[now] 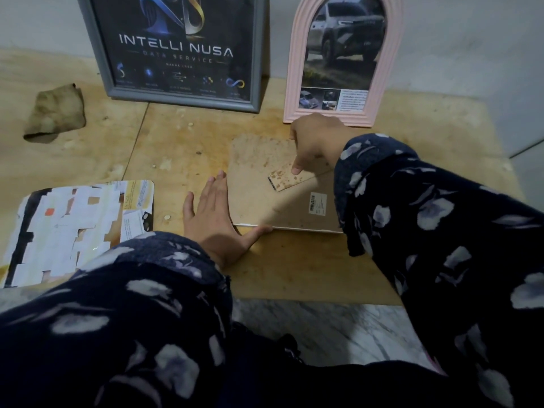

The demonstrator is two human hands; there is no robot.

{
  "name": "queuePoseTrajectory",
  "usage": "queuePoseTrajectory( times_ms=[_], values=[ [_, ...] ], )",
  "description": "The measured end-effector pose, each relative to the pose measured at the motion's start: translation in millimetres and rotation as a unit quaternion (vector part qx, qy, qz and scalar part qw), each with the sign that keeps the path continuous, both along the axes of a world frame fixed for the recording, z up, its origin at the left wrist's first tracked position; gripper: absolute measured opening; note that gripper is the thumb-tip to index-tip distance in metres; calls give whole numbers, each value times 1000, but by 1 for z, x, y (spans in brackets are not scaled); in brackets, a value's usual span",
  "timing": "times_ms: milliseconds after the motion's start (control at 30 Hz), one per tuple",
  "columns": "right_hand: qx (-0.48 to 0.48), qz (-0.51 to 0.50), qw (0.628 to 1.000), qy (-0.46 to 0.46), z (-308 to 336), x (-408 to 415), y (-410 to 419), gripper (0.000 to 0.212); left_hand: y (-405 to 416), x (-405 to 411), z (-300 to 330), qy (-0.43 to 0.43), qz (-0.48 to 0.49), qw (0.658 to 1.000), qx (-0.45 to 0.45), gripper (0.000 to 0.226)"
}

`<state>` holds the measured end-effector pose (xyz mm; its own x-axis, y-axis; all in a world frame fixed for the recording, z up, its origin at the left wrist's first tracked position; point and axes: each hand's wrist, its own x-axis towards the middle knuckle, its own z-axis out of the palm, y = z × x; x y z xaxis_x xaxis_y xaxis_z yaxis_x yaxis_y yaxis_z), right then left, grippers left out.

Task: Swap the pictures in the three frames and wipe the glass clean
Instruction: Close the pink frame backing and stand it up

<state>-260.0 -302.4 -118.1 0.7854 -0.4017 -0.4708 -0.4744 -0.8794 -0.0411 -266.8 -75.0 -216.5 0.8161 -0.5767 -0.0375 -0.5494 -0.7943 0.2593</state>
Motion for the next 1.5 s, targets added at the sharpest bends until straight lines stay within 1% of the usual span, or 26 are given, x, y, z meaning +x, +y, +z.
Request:
queuePoseTrajectory(
  times_ms=[100,333,500,567,600,667,700,767,800,867,1033,1133,1267,1400,1500],
  values=[
    [-10,8,1000,-10,1,0,1,67,0,0,-1,0,2,1000,1,119],
    [70,-13,997,1,7,-2,-2,79,0,0,-2,-2,2,1000,-4,119],
    [90,-41,995,-16,-3,-6,2,79,2,1,-4,-5,0,1000,-8,119],
    [74,-54,996,-21,-8,-12,4,78,2,1,-5,-7,-3,1000,-11,120],
    [50,-60,997,-19,-9,-16,3,79,2,1,-5,-8,-4,1000,-13,120],
    [-2,-81,997,-9,-8,-25,-1,85,2,2,-6,-8,-3,1000,-16,120],
    [-11,-103,995,-6,-8,-30,-3,90,2,2,-6,-8,-4,1000,-16,121],
    [18,-152,988,-3,-9,-39,-9,98,2,1,-6,-9,-5,1000,-16,122],
    [35,-166,986,-8,-11,-42,-10,97,3,1,-7,-10,-5,1000,-19,122],
    [52,-186,981,-33,-13,-45,-10,94,3,0,-7,-11,-7,1000,-22,123],
    [49,-237,962,-125,-19,-50,1,82,2,1,-8,-11,-9,999,-33,122],
    [64,-250,949,-181,-23,-57,4,78,4,1,-10,-6,-20,999,-47,119],
    [77,-235,933,-263,-28,-63,11,78,7,3,-6,-1,-32,994,-100,105],
    [52,-186,922,-335,-15,-77,15,80,14,-11,7,-70,-27,992,-106,98],
    [27,-175,920,-349,10,-93,2,80,0,-23,23,-96,-41,987,-122,93]
  ],
)
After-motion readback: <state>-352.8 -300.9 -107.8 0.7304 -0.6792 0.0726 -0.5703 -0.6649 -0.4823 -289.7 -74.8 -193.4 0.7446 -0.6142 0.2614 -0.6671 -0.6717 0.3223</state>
